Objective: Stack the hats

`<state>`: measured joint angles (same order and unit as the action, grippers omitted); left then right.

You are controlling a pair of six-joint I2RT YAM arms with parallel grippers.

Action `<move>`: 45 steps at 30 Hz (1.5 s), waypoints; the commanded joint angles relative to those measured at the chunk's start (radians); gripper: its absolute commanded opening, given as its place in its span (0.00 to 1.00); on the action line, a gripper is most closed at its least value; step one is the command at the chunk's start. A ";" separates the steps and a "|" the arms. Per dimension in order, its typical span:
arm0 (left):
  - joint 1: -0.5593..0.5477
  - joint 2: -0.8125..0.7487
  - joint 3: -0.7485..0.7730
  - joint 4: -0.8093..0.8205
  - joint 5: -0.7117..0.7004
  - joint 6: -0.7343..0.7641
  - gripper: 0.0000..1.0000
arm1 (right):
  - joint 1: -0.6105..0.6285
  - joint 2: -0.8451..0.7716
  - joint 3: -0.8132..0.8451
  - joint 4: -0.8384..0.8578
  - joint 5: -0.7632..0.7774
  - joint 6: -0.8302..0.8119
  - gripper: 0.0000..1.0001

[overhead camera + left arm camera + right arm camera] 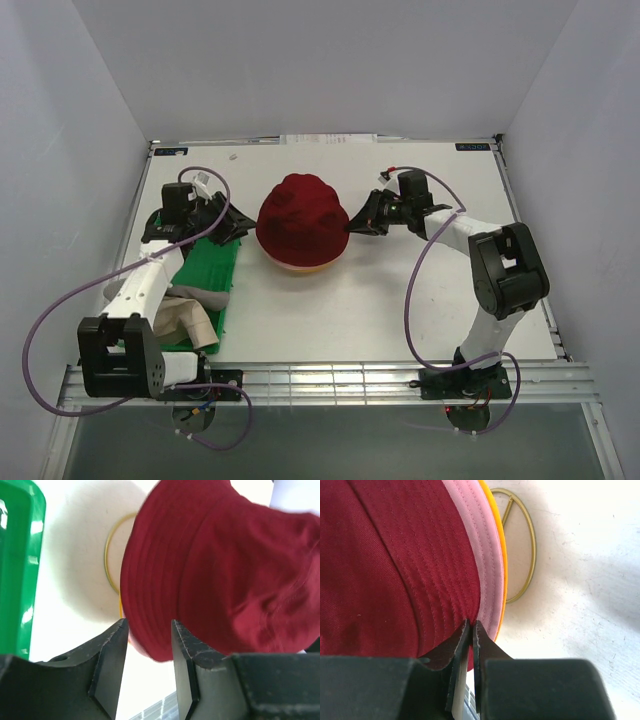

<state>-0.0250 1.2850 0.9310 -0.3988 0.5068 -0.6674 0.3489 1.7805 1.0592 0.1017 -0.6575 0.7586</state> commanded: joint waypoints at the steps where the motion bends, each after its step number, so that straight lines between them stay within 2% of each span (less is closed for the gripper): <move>1: 0.004 -0.077 -0.087 -0.008 0.067 -0.078 0.52 | 0.007 -0.047 -0.028 0.056 -0.004 0.025 0.11; 11: -0.038 -0.161 -0.216 0.083 0.064 -0.199 0.62 | 0.038 -0.089 -0.094 0.136 -0.001 0.091 0.10; 23: -0.112 -0.170 -0.284 0.187 0.016 -0.288 0.59 | 0.068 -0.112 -0.130 0.165 0.009 0.119 0.08; 30: -0.124 -0.165 -0.293 0.213 -0.017 -0.314 0.43 | 0.068 -0.110 -0.139 0.167 0.007 0.114 0.08; 31: -0.125 -0.164 -0.293 0.212 -0.025 -0.313 0.36 | 0.068 -0.109 -0.139 0.165 0.007 0.113 0.08; 33: -0.127 -0.153 -0.293 0.212 -0.031 -0.310 0.30 | 0.068 -0.104 -0.139 0.165 0.009 0.113 0.08; 34: -0.127 -0.150 -0.294 0.213 -0.036 -0.305 0.23 | 0.070 -0.102 -0.140 0.167 0.009 0.111 0.08; 37: -0.131 -0.135 -0.297 0.206 -0.051 -0.299 0.13 | 0.068 -0.099 -0.143 0.167 0.009 0.110 0.08; 38: -0.133 -0.131 -0.293 0.198 -0.066 -0.291 0.06 | 0.068 -0.099 -0.146 0.168 0.009 0.110 0.08; 40: -0.135 -0.113 -0.285 0.164 -0.086 -0.278 0.00 | 0.068 -0.096 -0.150 0.170 0.010 0.108 0.08; 45: -0.141 -0.070 -0.270 0.121 -0.131 -0.242 0.00 | 0.068 -0.084 -0.157 0.173 0.009 0.108 0.08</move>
<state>-0.1604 1.1934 0.6441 -0.2111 0.4397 -0.9512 0.4091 1.7077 0.9184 0.2462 -0.6460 0.8742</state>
